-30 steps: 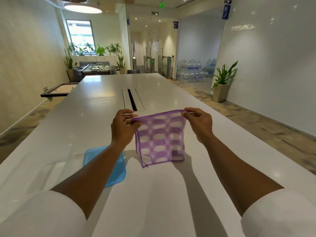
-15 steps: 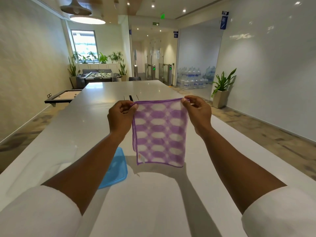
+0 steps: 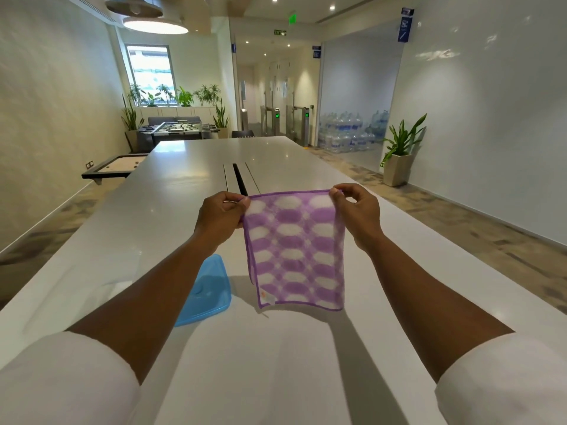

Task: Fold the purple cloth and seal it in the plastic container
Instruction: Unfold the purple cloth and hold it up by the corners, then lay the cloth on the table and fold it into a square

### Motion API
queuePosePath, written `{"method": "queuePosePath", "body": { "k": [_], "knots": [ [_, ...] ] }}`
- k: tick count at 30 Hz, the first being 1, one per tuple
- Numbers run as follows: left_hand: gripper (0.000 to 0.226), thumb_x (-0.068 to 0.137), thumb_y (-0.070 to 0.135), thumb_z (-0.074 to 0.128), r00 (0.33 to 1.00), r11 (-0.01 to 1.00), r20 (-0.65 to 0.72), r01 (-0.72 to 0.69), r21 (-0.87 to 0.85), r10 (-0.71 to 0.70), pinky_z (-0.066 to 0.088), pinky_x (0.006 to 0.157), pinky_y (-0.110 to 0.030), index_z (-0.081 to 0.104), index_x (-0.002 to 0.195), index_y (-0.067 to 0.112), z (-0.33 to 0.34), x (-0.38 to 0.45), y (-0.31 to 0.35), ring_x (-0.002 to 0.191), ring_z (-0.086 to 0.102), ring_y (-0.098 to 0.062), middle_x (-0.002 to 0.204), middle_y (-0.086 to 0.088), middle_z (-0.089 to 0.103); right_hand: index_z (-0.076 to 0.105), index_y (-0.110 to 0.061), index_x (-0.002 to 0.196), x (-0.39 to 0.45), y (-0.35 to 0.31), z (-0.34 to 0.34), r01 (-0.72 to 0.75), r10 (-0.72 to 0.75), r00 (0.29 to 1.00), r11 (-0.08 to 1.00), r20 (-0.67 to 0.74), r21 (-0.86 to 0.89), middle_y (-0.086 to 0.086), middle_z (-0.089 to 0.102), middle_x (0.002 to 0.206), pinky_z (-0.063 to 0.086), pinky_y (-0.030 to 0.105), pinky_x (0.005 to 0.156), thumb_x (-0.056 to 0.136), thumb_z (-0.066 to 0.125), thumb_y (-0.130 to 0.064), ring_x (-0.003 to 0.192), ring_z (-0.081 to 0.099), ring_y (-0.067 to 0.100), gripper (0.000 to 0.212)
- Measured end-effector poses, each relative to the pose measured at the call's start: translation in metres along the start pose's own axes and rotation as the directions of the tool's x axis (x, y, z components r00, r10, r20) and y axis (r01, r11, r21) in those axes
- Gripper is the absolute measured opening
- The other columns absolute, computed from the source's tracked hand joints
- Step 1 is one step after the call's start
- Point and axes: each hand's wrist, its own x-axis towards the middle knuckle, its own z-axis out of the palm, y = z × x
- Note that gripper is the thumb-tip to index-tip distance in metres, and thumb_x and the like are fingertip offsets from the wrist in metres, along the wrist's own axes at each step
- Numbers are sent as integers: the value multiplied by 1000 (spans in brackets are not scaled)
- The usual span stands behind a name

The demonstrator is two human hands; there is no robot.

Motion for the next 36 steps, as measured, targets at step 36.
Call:
{"method": "queuePosePath", "body": {
  "k": [36],
  "knots": [
    [34,84,13,71,961,904,-17,265,335,-275,53,85,-32,61,116,20,60,9,-110,98,62,-14,108,6,63,67,-17,114,9,136,32,-200,250,965,899,80,-390,3,66,120,48,29,94,81,71,-19,105,65,22,33]
  ]
}}
